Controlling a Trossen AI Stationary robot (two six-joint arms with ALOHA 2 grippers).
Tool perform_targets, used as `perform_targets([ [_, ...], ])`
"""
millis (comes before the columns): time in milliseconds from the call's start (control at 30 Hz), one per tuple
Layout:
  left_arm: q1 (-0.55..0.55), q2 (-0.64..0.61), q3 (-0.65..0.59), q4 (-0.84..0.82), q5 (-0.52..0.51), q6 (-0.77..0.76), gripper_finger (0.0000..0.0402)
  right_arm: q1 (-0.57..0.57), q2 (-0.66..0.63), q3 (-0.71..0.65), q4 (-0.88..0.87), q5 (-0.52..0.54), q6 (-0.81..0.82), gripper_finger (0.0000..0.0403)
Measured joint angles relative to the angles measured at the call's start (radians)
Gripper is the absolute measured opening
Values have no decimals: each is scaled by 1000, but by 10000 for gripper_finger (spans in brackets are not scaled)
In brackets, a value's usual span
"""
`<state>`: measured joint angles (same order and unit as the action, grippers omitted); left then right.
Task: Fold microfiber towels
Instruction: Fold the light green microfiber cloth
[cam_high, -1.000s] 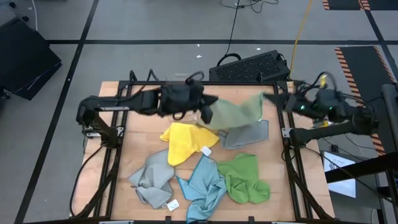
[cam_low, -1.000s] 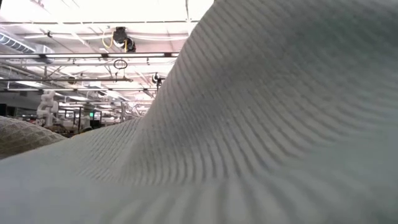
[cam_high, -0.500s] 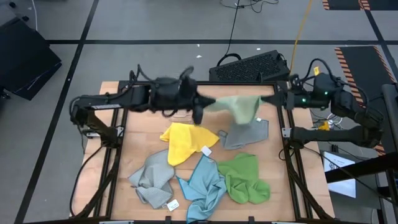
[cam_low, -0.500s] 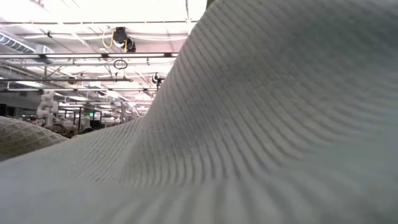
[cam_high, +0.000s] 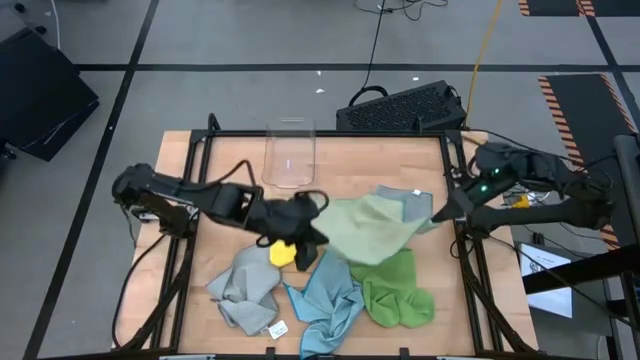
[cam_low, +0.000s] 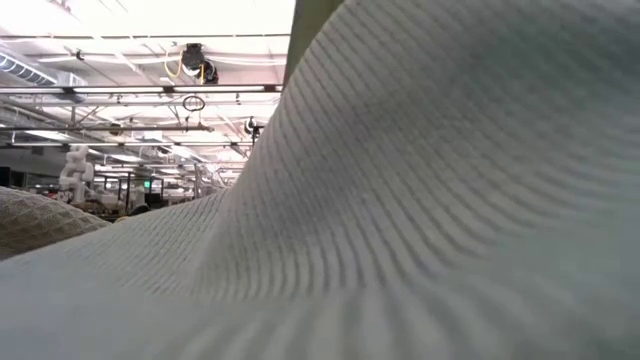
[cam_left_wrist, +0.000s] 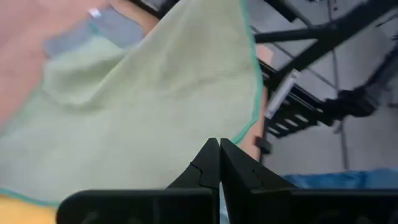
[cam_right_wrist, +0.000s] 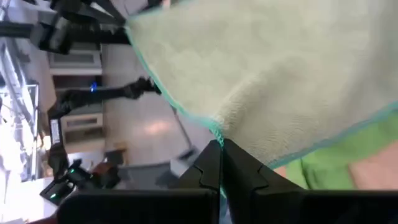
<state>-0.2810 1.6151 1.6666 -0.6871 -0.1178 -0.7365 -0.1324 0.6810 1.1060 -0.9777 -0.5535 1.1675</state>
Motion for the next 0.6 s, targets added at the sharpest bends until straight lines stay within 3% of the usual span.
perform_targets([
  [300, -128, 1, -105, 5, 14, -187, 4, 206, 19, -81, 24, 3, 191, 2],
  [433, -160, 2, -160, 103, 16, -272, 5, 327, 42, -112, 14, -1, 304, 2],
  [600, -195, 1, -162, 188, 3, -272, 6, 509, 79, -114, 21, 9, 389, 2],
])
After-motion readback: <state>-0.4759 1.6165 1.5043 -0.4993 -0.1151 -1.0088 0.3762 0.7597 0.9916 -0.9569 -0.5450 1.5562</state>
